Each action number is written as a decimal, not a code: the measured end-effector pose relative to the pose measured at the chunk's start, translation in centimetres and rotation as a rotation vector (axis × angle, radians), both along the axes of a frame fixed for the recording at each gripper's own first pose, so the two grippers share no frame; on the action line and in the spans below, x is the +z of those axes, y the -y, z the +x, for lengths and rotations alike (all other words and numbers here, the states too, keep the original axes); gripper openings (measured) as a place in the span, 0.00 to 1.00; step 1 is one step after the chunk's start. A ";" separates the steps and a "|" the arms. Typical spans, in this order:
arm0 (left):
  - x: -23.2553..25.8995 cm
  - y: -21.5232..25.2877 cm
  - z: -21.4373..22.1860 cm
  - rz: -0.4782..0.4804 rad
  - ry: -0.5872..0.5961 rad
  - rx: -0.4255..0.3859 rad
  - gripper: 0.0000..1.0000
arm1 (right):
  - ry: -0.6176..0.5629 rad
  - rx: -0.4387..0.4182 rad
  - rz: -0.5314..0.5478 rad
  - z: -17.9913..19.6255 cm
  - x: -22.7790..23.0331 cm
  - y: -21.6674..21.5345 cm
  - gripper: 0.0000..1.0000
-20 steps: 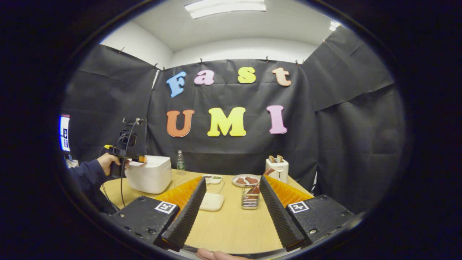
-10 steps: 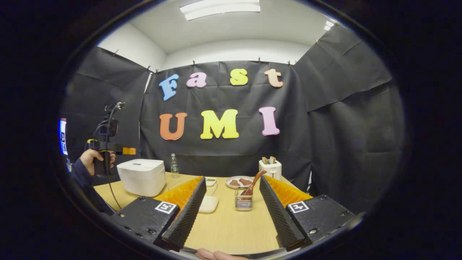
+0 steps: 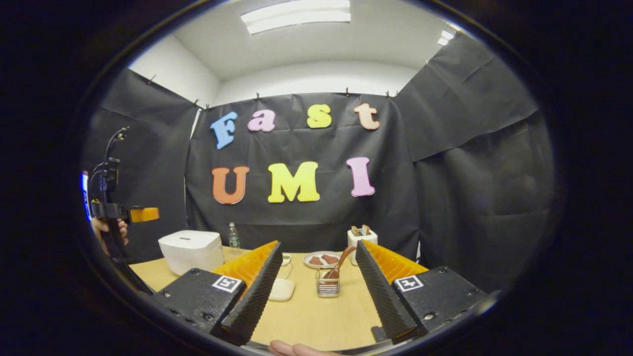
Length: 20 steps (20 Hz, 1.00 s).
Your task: Close the left gripper, press the button to open the rice cooker; take a wooden spoon from the chopstick holder with the right hand, scoop a spoonful of rice and pour it into the rice cooker, then put the wooden spoon back into the chopstick holder.
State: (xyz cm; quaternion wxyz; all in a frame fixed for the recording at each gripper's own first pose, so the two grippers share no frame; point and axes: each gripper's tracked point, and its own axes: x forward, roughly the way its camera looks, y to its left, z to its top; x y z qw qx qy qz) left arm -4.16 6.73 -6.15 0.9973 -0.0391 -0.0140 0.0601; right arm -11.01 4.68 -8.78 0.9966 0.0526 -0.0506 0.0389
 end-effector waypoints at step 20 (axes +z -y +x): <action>1.1 5.9 -7.4 0.047 0.012 -0.095 0.94 | -0.076 -0.004 -0.059 -0.3 3.4 -2.8 0.97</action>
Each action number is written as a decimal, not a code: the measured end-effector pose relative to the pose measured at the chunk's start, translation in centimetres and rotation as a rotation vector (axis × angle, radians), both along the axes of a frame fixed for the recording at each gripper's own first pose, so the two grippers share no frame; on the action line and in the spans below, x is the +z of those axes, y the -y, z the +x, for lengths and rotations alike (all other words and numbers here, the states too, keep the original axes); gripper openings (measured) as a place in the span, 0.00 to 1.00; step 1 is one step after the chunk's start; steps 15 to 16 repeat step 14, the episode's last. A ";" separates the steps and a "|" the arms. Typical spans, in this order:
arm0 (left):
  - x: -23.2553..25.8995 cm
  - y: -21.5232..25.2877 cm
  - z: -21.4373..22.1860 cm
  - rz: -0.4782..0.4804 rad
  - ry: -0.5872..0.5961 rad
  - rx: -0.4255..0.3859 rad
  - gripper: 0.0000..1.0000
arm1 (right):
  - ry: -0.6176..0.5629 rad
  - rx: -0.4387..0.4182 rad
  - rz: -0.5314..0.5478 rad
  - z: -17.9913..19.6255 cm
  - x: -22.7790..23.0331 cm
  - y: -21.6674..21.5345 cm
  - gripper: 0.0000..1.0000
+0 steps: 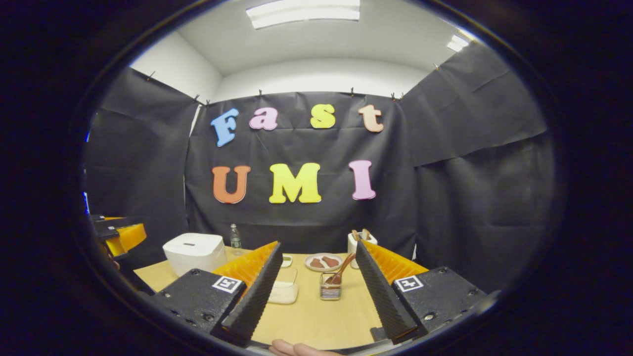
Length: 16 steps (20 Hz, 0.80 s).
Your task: Close the left gripper, press the button to open the rice cooker; take a wooden spoon from the chopstick holder with the right hand, scoop a spoonful of rice and pour it into the rice cooker, then put the wooden spoon back into the chopstick holder.
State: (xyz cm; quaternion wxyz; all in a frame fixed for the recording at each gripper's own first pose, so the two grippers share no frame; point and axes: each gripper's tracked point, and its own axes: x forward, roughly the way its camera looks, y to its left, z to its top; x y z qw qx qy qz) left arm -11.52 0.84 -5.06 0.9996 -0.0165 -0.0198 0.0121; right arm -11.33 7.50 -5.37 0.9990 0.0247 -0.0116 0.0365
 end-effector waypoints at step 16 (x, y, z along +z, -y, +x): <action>-1.6 -1.7 0.3 -0.061 -0.027 0.002 0.94 | -0.038 0.036 0.002 0.0 -1.7 -1.2 0.97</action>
